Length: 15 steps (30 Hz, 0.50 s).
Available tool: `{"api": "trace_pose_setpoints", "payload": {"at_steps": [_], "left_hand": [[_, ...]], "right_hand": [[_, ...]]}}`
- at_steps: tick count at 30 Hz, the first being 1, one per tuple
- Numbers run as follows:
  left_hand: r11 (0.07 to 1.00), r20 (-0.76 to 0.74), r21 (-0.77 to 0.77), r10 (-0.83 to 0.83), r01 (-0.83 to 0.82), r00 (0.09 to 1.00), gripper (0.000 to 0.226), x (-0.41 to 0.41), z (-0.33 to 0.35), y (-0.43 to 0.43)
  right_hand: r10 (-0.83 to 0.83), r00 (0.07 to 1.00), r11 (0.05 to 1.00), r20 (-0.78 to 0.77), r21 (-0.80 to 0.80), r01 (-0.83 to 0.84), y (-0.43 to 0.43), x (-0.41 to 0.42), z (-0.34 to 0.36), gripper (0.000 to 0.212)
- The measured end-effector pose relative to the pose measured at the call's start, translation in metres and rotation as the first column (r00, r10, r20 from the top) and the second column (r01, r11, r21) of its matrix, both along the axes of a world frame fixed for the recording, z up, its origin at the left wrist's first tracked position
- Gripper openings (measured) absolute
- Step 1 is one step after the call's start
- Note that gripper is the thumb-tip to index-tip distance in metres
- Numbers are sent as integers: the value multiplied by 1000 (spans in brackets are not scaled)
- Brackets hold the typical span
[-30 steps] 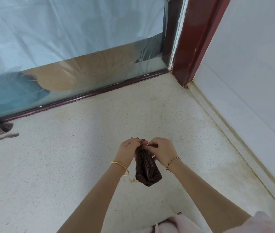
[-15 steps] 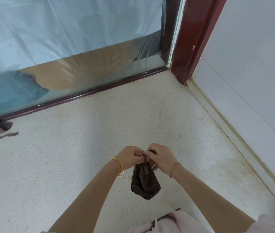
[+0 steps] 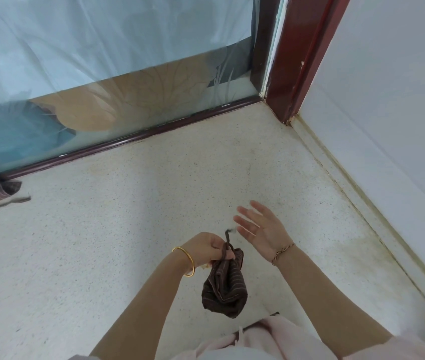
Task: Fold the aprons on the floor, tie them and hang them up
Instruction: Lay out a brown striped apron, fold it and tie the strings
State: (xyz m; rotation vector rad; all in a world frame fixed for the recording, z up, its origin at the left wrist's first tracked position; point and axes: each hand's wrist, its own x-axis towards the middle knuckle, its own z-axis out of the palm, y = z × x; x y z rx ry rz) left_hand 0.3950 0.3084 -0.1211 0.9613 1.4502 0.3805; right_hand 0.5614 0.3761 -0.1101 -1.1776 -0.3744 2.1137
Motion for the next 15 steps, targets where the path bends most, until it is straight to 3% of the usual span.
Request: {"api": "trace_pose_setpoints", "payload": {"at_steps": [2,4,6,7,9,13,15], "left_hand": [[998,18,24,64,-64,998,7,-1,-1,1],[993,43,42,113,-114,993,5,-2,-1,3],[991,66,46,122,-125,990,6,-3,0,5],[992,65,48,112,-116,992,7,-3,1,6],[994,60,52,95,-98,994,10,-3,1,8],[986,123,35,156,-162,980,7,-5,-2,7],[975,201,26,211,-220,957,11,-3,-2,8]], "right_hand": [[-26,973,996,228,91,5,0,4,-5,26],[166,851,942,497,176,-287,-1,7,-4,16],[402,678,759,616,190,-622,-5,4,-1,14],[464,622,678,631,199,-708,-7,1,1,14],[467,608,624,642,248,-741,-9,-6,5,11],[357,604,616,712,307,-726,-6,-12,9,9],[311,598,678,739,268,-684,-7,-19,7,16]]}}
